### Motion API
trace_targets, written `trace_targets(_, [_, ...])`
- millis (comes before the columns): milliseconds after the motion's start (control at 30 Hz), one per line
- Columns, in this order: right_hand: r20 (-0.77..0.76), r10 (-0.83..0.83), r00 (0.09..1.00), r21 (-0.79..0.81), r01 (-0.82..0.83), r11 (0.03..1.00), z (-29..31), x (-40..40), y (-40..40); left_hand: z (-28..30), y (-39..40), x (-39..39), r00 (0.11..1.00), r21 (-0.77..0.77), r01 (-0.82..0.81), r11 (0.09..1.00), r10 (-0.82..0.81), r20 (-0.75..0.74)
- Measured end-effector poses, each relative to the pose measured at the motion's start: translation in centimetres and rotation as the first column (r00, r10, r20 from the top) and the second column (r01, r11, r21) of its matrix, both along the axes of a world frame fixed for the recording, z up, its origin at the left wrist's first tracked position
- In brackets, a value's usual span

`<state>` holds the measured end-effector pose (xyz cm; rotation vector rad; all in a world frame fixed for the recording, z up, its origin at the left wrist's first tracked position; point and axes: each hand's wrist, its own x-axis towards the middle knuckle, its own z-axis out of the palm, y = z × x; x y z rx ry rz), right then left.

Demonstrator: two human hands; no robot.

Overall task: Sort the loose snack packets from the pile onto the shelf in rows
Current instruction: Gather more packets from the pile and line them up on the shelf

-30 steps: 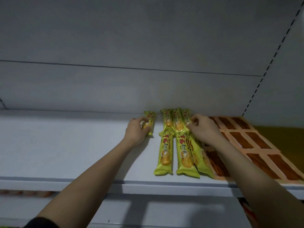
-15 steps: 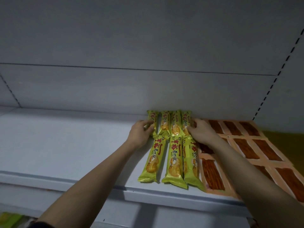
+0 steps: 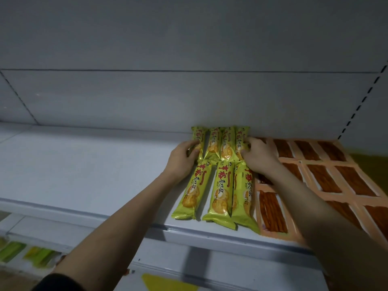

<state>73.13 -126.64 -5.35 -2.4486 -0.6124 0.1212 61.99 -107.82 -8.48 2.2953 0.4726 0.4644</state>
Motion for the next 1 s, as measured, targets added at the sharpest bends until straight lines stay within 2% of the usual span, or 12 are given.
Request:
trace_targets(133, [0.042,-0.038,0.998,0.0,0.038,0.999,-0.1,-1.0,-0.2,-0.2,0.0,-1.0,1.0,0.001,-0.003,1.0,0.003,0.011])
trace_targets(267, [0.116,-0.084,0.99,0.036,0.081,0.996,0.7,-3.1,-0.6,0.3,0.0,-2.8,0.991,-0.017,-0.067,0.998,0.069,0.118])
trace_targets(367, [0.141,-0.079,0.987,0.06,0.071,0.996,1.6,-4.5,-1.2,1.6,-0.6,-4.6,0.989,-0.003,-0.017,1.0,0.018,0.149])
trace_targets(533, [0.118,-0.075,0.99,0.023,0.072,0.997,2.2,-7.7,-2.2,2.1,-2.9,-8.6,0.99,0.017,0.122,0.992,-0.123,0.065])
trace_targets(700, [0.105,-0.079,0.991,-0.092,0.089,0.992,1.6,-11.2,-2.8,1.2,-4.6,-10.5,0.988,0.078,0.153,0.985,-0.155,0.019])
trace_targets(1000, [-0.002,0.014,1.0,-0.095,-0.014,0.995,0.4,-14.6,-4.0,0.5,-6.7,-11.1,0.979,0.114,0.202,0.973,-0.204,0.007])
